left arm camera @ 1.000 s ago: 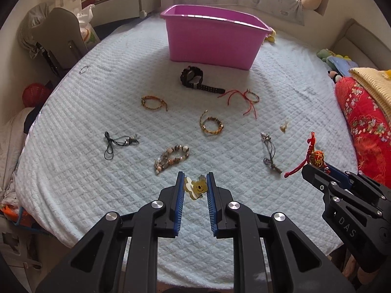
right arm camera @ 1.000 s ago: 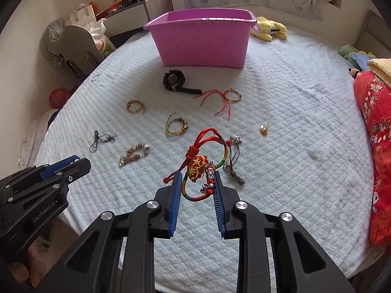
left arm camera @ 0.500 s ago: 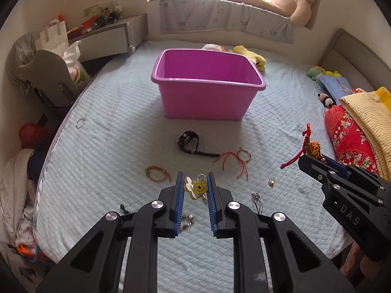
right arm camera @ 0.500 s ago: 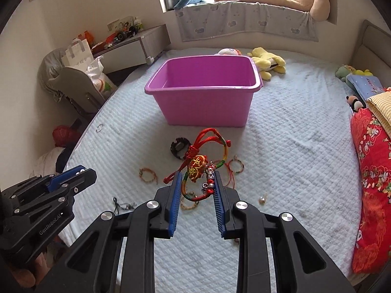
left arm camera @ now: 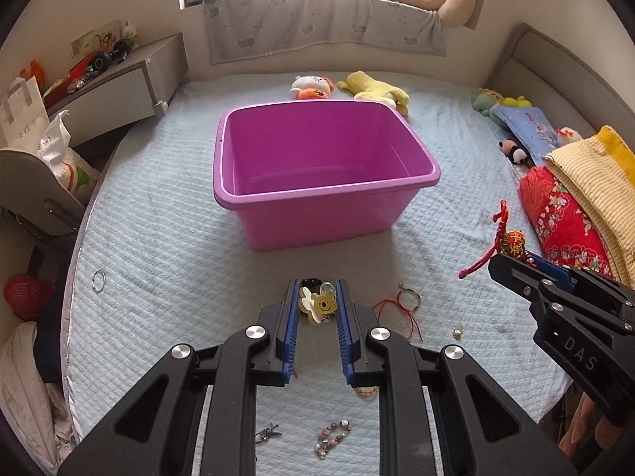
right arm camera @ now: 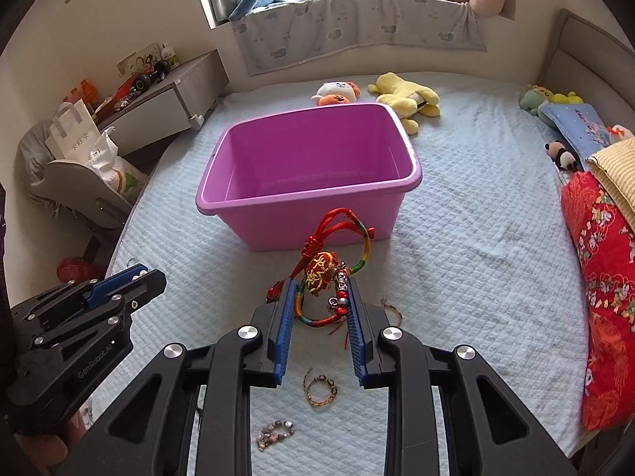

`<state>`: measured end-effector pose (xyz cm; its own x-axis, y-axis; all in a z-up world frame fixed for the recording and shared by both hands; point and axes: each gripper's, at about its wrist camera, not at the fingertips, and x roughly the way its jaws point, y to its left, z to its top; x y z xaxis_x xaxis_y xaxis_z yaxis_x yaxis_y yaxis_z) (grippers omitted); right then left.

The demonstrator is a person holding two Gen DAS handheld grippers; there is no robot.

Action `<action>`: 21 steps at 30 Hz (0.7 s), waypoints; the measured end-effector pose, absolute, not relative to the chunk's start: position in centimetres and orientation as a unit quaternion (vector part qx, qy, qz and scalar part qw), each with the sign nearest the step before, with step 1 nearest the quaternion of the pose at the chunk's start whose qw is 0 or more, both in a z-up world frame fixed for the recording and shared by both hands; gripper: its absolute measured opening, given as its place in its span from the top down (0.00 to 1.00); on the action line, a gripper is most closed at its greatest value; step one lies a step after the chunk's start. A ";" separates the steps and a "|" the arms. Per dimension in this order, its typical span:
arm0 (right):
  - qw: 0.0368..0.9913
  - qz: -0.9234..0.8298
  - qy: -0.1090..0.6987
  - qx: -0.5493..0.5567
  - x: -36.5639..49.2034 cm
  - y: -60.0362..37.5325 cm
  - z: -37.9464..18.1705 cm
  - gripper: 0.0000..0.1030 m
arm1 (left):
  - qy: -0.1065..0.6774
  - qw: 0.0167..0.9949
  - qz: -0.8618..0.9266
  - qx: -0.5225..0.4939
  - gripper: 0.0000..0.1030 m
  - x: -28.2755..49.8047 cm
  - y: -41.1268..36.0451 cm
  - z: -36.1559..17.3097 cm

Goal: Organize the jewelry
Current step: 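Lift and carry both held items over the pink tub with both tools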

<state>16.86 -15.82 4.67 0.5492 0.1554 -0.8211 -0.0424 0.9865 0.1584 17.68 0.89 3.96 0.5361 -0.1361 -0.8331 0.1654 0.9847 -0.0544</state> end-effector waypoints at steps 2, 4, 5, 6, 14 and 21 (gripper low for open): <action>0.879 0.060 0.470 0.055 18.6 -15.7 5.0 0.76 | 0.471 0.879 -0.079 0.011 0.83 19.2 1.2 4.3; 0.879 0.066 0.469 0.050 20.6 -15.8 5.3 0.76 | 0.466 0.882 -0.068 0.011 0.83 20.8 1.4 4.8; 0.878 0.070 0.470 0.049 21.7 -15.8 5.4 0.76 | 0.467 0.882 -0.061 0.007 0.83 21.6 1.7 5.0; 0.878 0.074 0.470 0.047 22.6 -15.8 5.7 0.76 | 0.468 0.882 -0.057 0.001 0.83 22.5 1.8 5.3; 0.873 0.099 0.476 0.037 31.2 -16.2 5.0 0.76 | 0.474 0.880 -0.032 0.007 0.82 30.3 1.6 5.2; 0.854 0.100 0.510 0.039 38.1 -16.2 1.8 0.76 | 0.501 0.865 -0.021 0.010 0.82 36.6 1.4 2.6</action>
<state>38.08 -16.18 1.81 0.4601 0.2099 -0.8627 -0.1302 0.9771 0.1683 36.56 1.37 2.61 0.4974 -0.0260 -0.8671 0.0465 0.9989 -0.0033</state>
